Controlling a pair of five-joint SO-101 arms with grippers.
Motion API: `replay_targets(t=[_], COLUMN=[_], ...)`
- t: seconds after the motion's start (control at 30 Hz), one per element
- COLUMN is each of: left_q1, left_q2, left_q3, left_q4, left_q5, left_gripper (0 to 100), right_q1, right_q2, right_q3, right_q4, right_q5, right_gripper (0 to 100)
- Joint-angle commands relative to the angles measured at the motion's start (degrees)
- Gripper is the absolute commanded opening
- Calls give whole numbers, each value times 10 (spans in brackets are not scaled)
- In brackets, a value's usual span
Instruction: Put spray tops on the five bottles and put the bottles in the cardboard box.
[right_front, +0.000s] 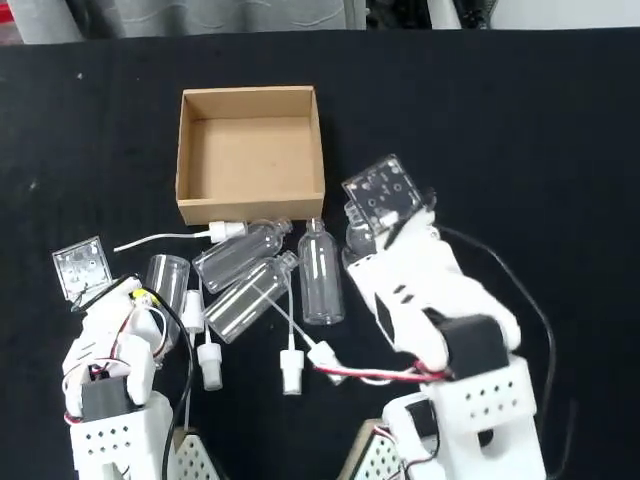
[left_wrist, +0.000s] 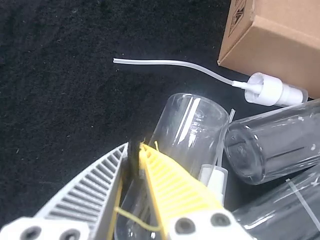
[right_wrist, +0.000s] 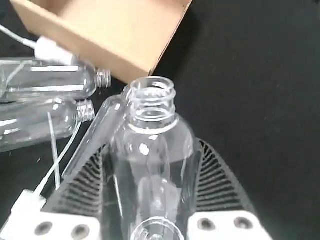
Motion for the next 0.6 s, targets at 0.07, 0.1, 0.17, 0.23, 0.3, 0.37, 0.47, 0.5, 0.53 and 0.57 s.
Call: replay_targets(t=[0.07, 0.1, 0.17, 0.23, 0.3, 0.37, 0.47, 0.5, 0.53, 0.57], left_q1=[1, 1, 1, 1, 2, 1, 1, 1, 1, 1], left_q2=[-1, -1, -1, -1, -3, -3, -4, -4, -4, -4], left_q3=[13, 13, 13, 13, 13, 13, 13, 13, 13, 13], left_q4=[2, 2, 2, 2, 2, 2, -2, 0, 0, -1], left_q5=[-1, -1, -1, -1, -1, -3, -2, -1, -1, -1], left_gripper=[30, 30, 30, 30, 30, 30, 32, 32, 31, 31], right_q1=[6, 6, 6, 7, 9, 10, 11, 11, 11, 11], right_q2=[-66, -73, -87, -99, -113, -130, -163, -175, -188, -198], right_q3=[8, 15, 36, 58, 79, 98, 116, 124, 131, 137], right_q4=[-22, -24, -40, -58, -77, -91, -98, -98, -99, -103], right_q5=[-17, -17, -17, -17, -17, -17, -17, -18, -25, -30], right_gripper=[50, 50, 50, 50, 50, 50, 50, 50, 50, 50])
